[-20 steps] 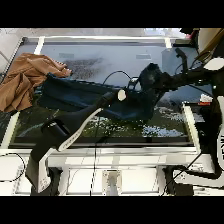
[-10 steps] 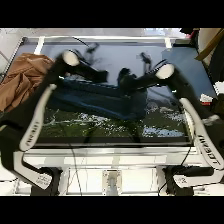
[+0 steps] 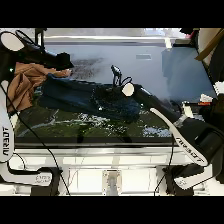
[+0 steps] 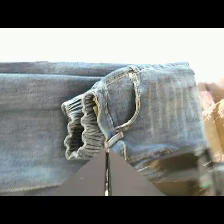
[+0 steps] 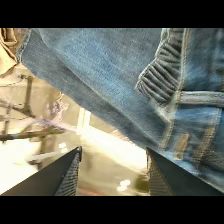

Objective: Fold the clothes and pants, and hang the long-sleeved shirts on hangers.

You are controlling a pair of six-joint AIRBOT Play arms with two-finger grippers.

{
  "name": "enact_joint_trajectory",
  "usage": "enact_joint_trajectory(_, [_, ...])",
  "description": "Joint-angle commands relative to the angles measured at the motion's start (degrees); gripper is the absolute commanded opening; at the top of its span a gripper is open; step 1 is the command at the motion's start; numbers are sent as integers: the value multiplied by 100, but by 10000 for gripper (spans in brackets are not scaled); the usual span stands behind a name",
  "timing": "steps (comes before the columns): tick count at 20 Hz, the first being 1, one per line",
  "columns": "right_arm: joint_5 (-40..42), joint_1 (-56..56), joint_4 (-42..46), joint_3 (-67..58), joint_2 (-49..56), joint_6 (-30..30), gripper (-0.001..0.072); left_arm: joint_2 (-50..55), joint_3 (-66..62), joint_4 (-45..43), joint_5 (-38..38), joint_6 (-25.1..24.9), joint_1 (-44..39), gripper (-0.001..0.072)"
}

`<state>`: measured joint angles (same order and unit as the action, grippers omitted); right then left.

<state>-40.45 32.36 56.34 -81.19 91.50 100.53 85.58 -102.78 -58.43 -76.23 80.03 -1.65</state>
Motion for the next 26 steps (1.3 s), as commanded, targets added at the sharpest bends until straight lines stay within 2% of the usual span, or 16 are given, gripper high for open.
enact_joint_trajectory(1, [-1591, -804, 1624, -2, -686, 37, 476, -55, 4, 0, -164, -127, 92, 13])
enact_joint_trajectory(3, [-2806, -1558, 2374, 33, -1095, -11, 511, -55, 4, 0, -160, -127, 94, 13])
enact_joint_trajectory(5, [-3331, -2396, 2306, 361, -1353, -529, 532, -55, 4, 0, -136, -125, 94, 13])
enact_joint_trajectory(6, [-3281, -2789, 1910, 623, -1386, -678, 545, -55, 4, 0, -138, -125, 92, 13])
enact_joint_trajectory(9, [-2540, -3954, -763, 1751, -1172, -1685, 687, -55, 4, 0, -140, -122, 92, 13])
enact_joint_trajectory(11, [-2267, -4317, -1912, 2284, -774, -2420, 688, -55, 4, 0, -140, -120, 92, 14])
enact_joint_trajectory(14, [-2249, -4221, -2656, 2430, 55, -3198, 690, -55, 4, 0, -140, -72, 92, 13])
enact_joint_trajectory(16, [-2044, -4044, -3495, 2426, 494, -3748, 689, -55, 4, 2, -144, -28, 92, 13])
enact_joint_trajectory(17, [-1886, -3936, -3768, 2393, 686, -3838, 689, -55, 4, 2, -144, 24, 92, 13])
enact_joint_trajectory(22, [-1504, -3335, -3823, 2074, 984, -3832, 671, -55, 4, 2, -146, 55, 92, 13])
enact_joint_trajectory(23, [-1552, -3215, -3825, 1956, 984, -3832, 654, -55, 4, 2, -149, 55, 92, 13])
enact_joint_trajectory(24, [-1659, -3112, -3823, 1810, 979, -3832, 512, -55, 4, 2, -149, 55, 92, 13])
enact_joint_trajectory(25, [-1845, -3053, -3823, 1650, 977, -3832, 266, -52, 4, 2, -149, 55, 92, 13])
enact_joint_trajectory(26, [-2166, -3042, -3814, 1458, 968, -3836, 88, -50, 4, 0, -149, 55, 92, 13])
